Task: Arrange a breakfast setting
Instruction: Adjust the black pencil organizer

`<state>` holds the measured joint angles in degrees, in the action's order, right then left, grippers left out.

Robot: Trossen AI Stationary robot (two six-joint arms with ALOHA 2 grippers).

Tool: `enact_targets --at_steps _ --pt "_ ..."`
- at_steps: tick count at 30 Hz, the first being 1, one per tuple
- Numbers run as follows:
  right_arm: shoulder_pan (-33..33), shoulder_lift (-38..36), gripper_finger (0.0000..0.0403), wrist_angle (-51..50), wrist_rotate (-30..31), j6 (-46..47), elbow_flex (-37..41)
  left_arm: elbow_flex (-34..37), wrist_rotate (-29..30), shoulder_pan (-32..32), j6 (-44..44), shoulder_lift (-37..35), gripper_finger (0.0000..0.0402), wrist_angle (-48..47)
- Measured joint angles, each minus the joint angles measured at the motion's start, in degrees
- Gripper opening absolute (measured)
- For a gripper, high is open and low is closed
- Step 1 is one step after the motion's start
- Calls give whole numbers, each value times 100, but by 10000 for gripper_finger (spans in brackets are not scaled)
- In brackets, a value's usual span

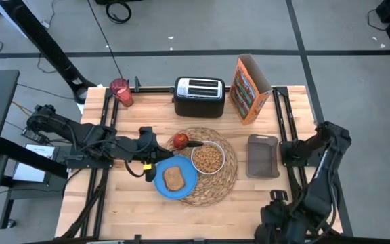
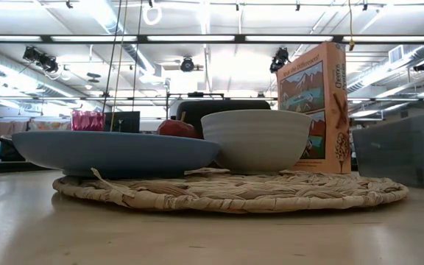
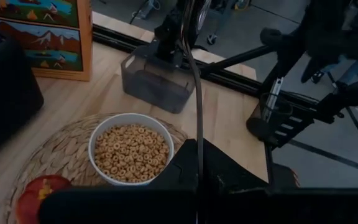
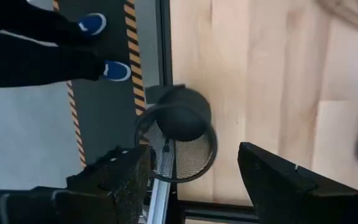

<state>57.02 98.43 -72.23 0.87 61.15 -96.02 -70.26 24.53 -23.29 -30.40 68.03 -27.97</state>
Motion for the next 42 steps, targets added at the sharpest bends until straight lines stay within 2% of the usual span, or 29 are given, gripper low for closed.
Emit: enact_targets --at_steps 4,13,23,29,42 --pt "182 -9 250 313 -5 -25 597 2 0 0 -7 2 3 24" --pt "219 -9 247 1318 -89 -910 1575 2 -2 -4 -55 4 5 26" --pt "170 -9 213 2300 -202 -1298 2373 2 -2 -4 -169 5 7 28" --pt "137 -9 166 2349 -2 -1511 2491 2 -4 -4 -169 7 8 28" --pt "140 -9 22 2515 -31 -1831 2491 2 -4 -7 -189 7 8 28"
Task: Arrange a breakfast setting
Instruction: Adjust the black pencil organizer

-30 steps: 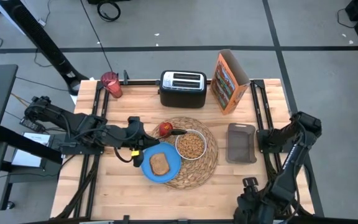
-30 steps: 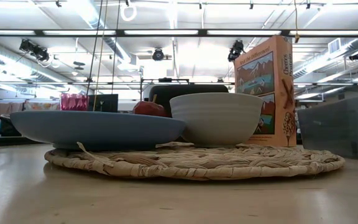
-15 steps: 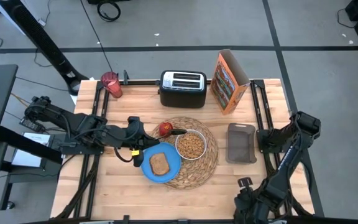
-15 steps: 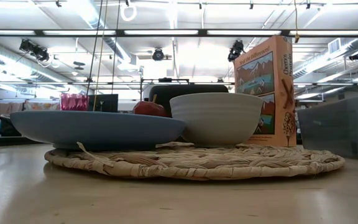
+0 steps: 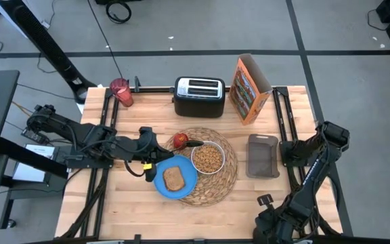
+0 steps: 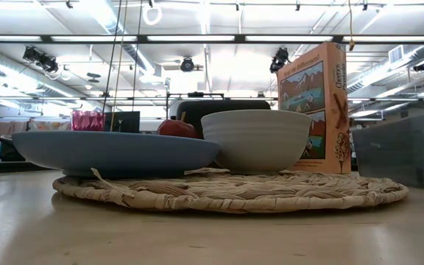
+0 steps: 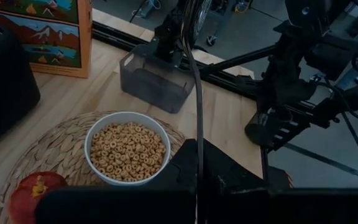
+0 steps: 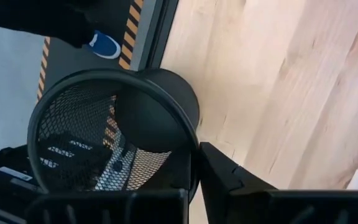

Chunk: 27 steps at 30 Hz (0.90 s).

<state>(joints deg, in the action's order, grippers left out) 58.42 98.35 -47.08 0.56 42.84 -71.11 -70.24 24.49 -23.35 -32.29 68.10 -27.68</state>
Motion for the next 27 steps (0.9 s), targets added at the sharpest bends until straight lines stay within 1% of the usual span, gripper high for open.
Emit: enact_targets --at_steps 4,7,10,15,18,20,23,27 --pt "-1 -2 19 -6 -68 78 0 0 -2 0 0 0 8 0" --pt "-24 -38 19 -49 -273 274 0 0 -2 0 -1 0 8 0" --pt "-49 -198 20 -321 -490 520 0 0 -2 0 -2 0 8 0" --pt "-42 -628 19 -1204 -495 664 -2 0 -2 0 -10 0 8 0" --pt "-8 -811 20 -1927 -441 616 -2 2 -2 0 -41 0 8 2" --pt "38 -884 21 -2171 -365 505 -2 2 -2 0 -48 0 8 26" --pt "105 -892 21 -2050 -318 389 74 2 -2 0 -50 0 8 91" --pt "180 -878 21 -1214 -373 535 509 2 -2 0 -52 0 8 147"
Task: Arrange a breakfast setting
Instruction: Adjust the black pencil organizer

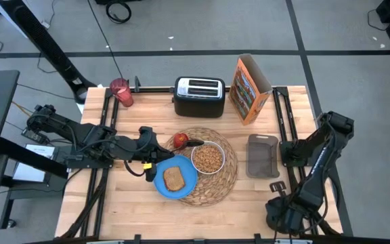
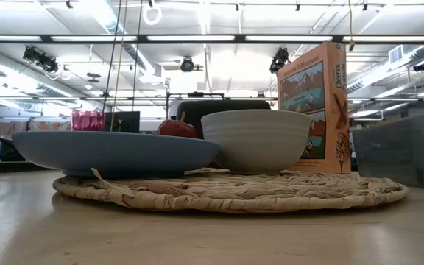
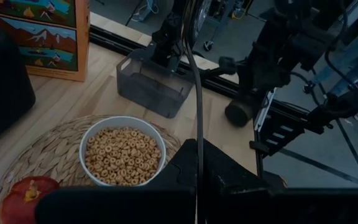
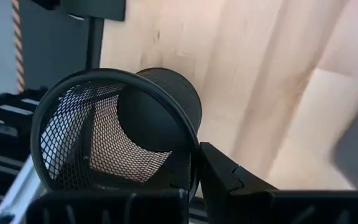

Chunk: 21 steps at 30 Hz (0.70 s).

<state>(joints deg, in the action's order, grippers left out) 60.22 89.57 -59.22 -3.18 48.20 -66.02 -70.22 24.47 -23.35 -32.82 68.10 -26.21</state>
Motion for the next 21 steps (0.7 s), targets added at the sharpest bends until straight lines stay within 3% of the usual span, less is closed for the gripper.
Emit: enact_targets --at_steps 7,21 --pt "2 2 30 223 -5 190 250 0 0 2 -2 2 8 -5" --pt "3 2 101 208 71 3 226 0 -40 2 -10 2 6 -20"
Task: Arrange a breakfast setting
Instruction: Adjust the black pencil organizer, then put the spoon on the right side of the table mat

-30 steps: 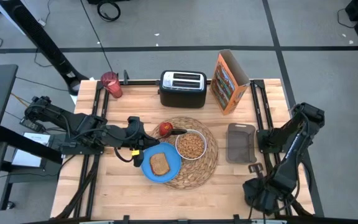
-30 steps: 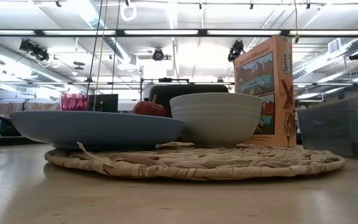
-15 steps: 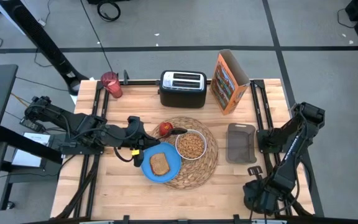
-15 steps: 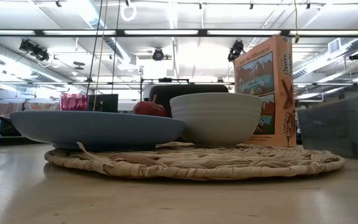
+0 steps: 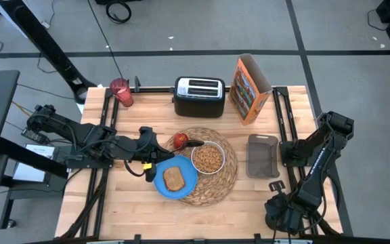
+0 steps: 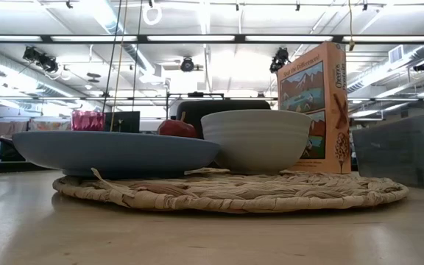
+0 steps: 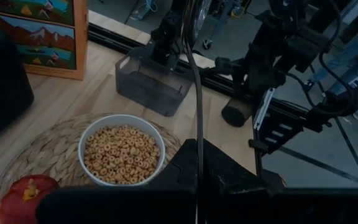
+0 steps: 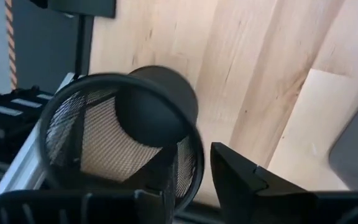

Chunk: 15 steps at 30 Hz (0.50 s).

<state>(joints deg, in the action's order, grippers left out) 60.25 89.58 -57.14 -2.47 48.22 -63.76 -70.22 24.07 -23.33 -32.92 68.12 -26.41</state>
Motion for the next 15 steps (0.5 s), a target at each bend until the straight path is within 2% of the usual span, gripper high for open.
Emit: enact_targets --at_steps 4,8,11,15 --pt "-24 2 112 -349 -174 20 -401 0 -194 2 -1 0 4 -79" --pt "-96 4 114 -1198 -31 25 -1239 2 -307 98 -186 0 3 -51" --pt "-203 4 115 -1908 642 232 -2082 57 -503 203 -248 0 3 493" --pt "-486 2 123 -2463 2286 679 -3112 292 -874 372 -71 24 2 1806"
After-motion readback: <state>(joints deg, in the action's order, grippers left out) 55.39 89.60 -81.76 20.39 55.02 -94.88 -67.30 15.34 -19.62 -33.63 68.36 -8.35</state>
